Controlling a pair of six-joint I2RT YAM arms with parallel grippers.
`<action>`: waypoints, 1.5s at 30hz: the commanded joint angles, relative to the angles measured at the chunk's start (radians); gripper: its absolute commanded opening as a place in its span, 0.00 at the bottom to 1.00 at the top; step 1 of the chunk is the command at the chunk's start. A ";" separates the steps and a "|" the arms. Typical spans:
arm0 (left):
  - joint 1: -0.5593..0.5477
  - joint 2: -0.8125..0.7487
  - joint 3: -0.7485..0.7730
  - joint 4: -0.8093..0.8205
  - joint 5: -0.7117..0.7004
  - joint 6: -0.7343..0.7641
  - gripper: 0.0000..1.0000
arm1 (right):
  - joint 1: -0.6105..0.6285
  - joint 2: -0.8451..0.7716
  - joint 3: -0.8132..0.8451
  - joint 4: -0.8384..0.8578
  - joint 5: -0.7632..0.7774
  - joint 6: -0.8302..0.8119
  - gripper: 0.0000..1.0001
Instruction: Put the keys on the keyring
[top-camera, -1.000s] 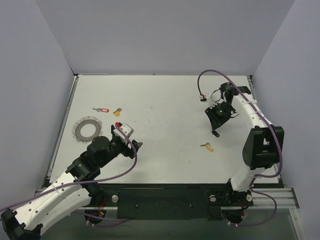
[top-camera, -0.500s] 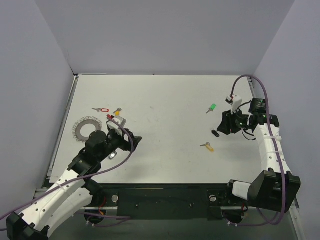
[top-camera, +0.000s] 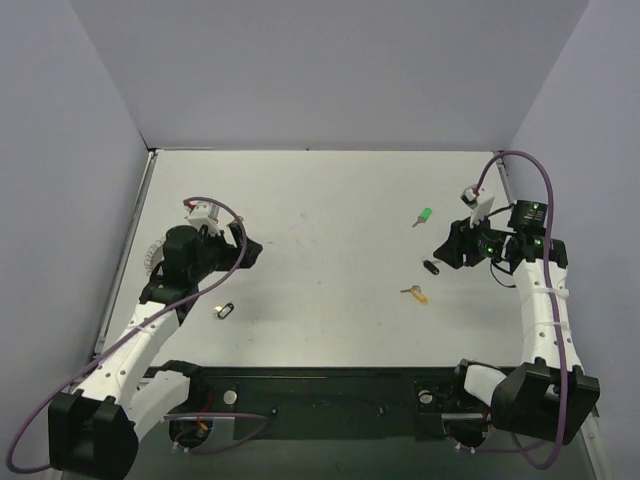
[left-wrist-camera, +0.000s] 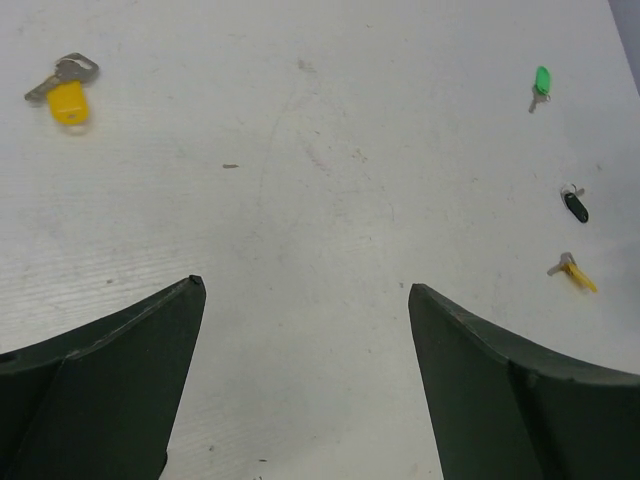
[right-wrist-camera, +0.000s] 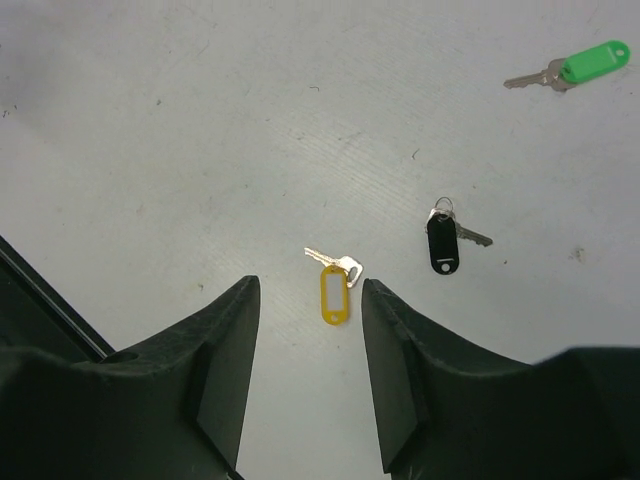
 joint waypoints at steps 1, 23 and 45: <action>0.056 0.068 0.111 -0.027 0.045 -0.002 0.93 | -0.022 -0.048 -0.007 -0.006 -0.072 0.005 0.41; 0.234 0.200 0.214 -0.218 -0.214 0.191 0.93 | -0.013 -0.051 0.071 -0.144 -0.074 -0.026 0.42; 0.315 0.390 0.232 -0.270 -0.351 0.242 0.81 | 0.112 -0.025 0.034 -0.181 -0.031 -0.032 0.43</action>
